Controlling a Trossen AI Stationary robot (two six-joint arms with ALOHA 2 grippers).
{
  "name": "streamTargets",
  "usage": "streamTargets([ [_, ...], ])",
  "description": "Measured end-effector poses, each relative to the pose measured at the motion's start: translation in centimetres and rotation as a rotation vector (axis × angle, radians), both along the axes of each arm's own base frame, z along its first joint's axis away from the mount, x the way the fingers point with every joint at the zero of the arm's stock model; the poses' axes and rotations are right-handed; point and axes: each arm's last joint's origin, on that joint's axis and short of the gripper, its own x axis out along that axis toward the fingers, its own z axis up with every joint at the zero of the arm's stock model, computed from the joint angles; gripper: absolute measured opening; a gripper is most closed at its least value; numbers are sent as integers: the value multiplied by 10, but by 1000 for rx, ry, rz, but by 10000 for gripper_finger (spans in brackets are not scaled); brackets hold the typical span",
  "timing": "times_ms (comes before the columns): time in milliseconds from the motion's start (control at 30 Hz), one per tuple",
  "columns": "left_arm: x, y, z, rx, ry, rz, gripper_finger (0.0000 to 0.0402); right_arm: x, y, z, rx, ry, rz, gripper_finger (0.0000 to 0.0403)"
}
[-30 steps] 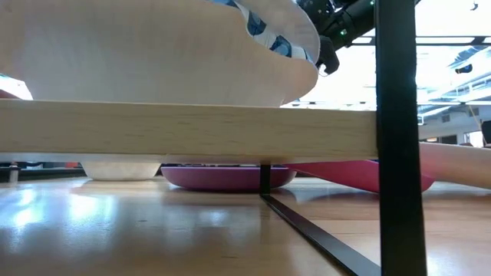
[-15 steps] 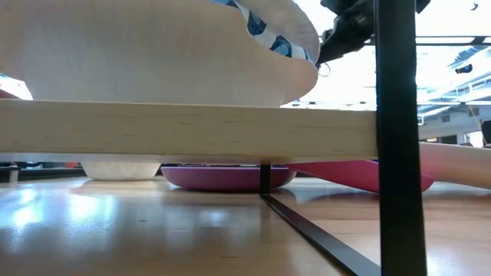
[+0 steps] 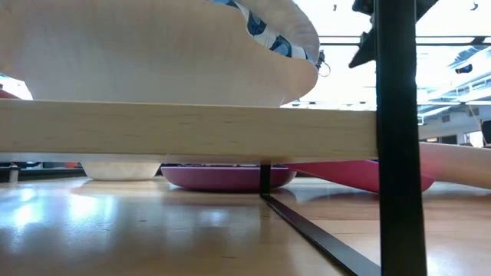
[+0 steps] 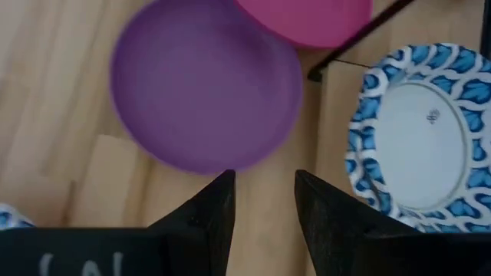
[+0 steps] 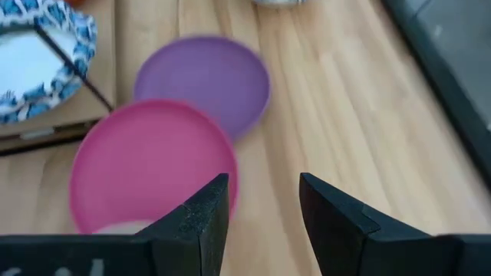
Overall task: Place and stack plates onto a shelf
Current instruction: Stack the gray plate on top of the orange plate on the shelf
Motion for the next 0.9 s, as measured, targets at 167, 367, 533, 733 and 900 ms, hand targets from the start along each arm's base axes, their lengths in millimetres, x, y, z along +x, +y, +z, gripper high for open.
streamTargets([
  [167, 3, 13, 2, 22, -49, 15, 142, -15, 5, -7, 130, 121, 8, 165],
  [367, 6, 23, 5, 27, -90, 50, 142, -20, 7, -17, 147, 190, 13, 165],
  [533, 6, 25, 4, 27, -91, 56, 142, -18, 7, -39, 133, 210, 16, 165],
  [733, 7, 25, 5, 26, -98, 55, 142, -16, 7, -63, 130, 201, 16, 165],
  [900, 7, 25, 5, 27, -101, 55, 142, -14, 6, -76, 129, 186, 16, 165],
])
